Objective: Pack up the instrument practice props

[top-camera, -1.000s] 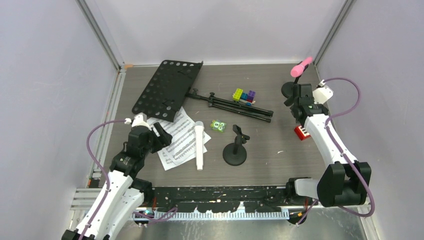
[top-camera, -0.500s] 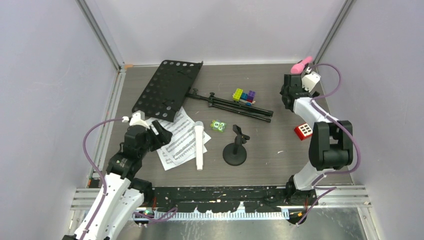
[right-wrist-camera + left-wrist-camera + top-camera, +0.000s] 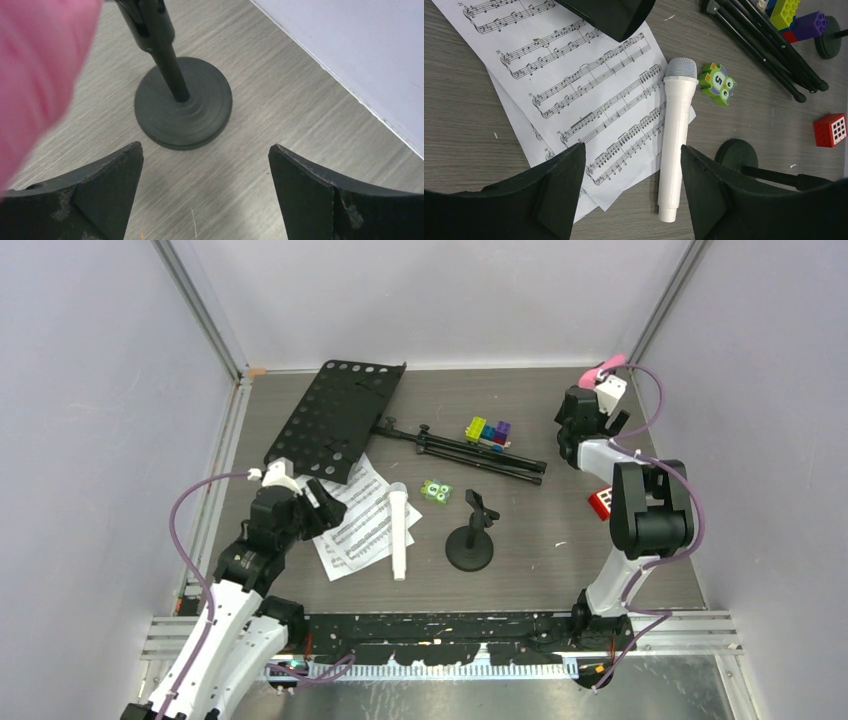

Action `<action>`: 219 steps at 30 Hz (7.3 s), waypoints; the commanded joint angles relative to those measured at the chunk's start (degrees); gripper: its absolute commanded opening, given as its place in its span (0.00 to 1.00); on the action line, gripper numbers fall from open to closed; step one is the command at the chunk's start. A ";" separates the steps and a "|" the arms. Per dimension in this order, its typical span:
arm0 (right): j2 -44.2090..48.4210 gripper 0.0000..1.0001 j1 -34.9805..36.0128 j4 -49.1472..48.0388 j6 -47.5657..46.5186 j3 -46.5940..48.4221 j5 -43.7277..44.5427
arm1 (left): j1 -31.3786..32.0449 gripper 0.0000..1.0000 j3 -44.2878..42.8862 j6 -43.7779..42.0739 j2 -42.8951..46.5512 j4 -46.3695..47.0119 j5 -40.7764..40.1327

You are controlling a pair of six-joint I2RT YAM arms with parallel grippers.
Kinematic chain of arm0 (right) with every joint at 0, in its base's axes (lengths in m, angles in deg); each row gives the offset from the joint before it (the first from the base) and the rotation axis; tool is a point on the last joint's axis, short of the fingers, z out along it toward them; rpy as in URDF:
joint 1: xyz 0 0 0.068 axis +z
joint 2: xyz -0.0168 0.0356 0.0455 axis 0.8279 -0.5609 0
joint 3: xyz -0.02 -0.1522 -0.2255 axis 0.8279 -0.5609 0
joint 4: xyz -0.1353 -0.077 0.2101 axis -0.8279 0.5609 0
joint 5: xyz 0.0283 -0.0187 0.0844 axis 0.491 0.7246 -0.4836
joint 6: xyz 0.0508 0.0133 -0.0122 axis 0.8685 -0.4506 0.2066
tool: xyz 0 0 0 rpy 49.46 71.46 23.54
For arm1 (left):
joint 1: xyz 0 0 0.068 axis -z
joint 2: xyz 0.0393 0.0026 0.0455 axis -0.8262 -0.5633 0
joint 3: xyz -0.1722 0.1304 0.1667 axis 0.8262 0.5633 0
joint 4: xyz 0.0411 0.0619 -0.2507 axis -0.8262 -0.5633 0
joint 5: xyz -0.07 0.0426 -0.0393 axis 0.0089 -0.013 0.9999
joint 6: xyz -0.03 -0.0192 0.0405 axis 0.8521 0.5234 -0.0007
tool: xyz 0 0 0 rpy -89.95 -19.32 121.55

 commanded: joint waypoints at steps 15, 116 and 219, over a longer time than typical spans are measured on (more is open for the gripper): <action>-6.68 1.00 -0.22 -29.99 -20.34 -1.40 -8.12 | -0.26 0.71 -3.18 -0.50 -0.68 2.04 1.31; 40.20 0.01 31.72 -13.36 7.32 6.75 -60.31 | -0.25 0.70 -4.35 -9.44 15.65 3.13 13.95; 26.12 0.01 62.61 -51.76 -30.63 -40.41 -14.34 | -0.25 0.62 -5.07 -11.68 23.88 0.58 17.44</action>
